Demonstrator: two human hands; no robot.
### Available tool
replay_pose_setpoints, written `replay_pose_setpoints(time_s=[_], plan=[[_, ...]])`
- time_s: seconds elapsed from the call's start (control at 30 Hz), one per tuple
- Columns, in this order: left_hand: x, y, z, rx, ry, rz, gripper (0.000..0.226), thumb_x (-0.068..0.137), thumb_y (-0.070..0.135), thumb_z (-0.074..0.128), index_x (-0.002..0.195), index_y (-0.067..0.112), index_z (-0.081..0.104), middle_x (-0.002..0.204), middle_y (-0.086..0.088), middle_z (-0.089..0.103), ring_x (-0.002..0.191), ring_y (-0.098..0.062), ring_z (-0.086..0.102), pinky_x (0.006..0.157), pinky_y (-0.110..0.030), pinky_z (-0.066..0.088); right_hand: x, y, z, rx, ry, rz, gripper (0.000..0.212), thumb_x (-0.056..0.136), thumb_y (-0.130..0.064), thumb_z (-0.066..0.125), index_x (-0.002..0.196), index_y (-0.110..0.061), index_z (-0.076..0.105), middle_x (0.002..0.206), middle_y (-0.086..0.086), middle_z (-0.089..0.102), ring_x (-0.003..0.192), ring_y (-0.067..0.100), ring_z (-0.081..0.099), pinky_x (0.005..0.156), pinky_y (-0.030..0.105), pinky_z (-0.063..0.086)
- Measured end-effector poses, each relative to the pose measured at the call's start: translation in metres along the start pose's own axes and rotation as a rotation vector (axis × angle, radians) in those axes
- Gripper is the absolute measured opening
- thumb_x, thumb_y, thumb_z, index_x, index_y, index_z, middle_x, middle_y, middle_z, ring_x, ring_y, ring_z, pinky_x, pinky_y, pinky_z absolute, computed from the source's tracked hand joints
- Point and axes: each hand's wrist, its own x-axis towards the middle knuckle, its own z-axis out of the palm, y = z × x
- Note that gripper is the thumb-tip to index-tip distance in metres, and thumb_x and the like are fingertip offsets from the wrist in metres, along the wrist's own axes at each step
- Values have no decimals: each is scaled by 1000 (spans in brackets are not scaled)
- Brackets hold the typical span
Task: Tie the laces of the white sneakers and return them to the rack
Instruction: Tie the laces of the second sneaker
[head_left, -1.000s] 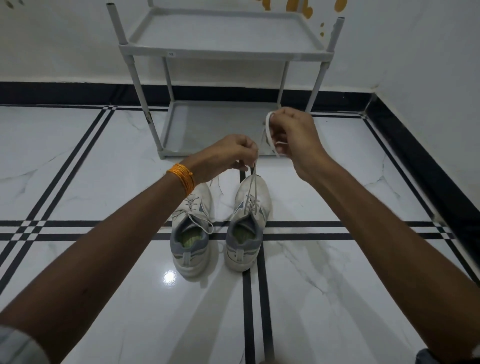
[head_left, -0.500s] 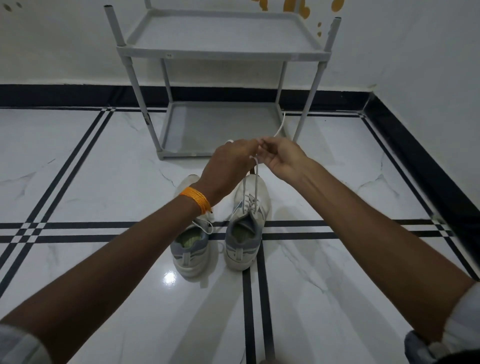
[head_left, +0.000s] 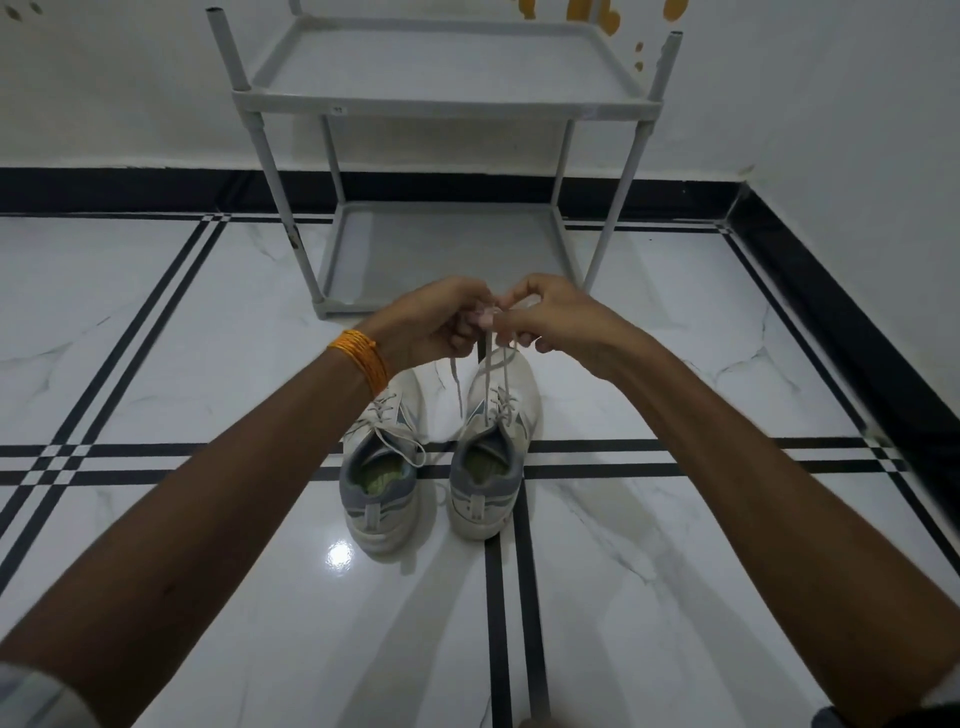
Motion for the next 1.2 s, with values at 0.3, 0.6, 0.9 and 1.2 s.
replay_pose_setpoints(time_s=[0.3, 0.6, 0.9, 1.2], plan=[[18, -59, -55, 733, 630, 364, 4, 89, 10, 59, 93, 9, 61, 90, -9, 67, 78, -25, 61, 70, -32, 49, 9, 55, -50, -660, 18, 171, 32, 89, -38, 67, 80, -8, 73, 89, 9, 68, 88, 26, 64, 79, 35, 48], [23, -123, -65, 1482, 398, 195, 41, 88, 19, 57, 130, 22, 61, 152, -5, 41, 113, -35, 61, 91, -40, 51, 10, 144, 15, -867, -141, 378, 36, 80, -43, 69, 96, -12, 60, 110, 7, 65, 97, 27, 61, 89, 37, 49], [41, -132, -4, 1039, -1, 386, 35, 93, 21, 61, 128, 17, 60, 115, -11, 66, 100, -26, 62, 87, -32, 47, 8, 117, 48, -417, -56, 125, 30, 78, -37, 78, 79, -7, 73, 79, 10, 71, 71, 20, 63, 57, 24, 42], [47, -123, -4, 1095, -22, 345, 20, 95, 19, 56, 105, 9, 70, 104, -13, 72, 96, -28, 65, 77, -26, 41, 15, 126, 59, -461, 48, 98, 15, 87, -10, 59, 74, -7, 64, 82, 14, 70, 78, 27, 64, 60, 27, 43]])
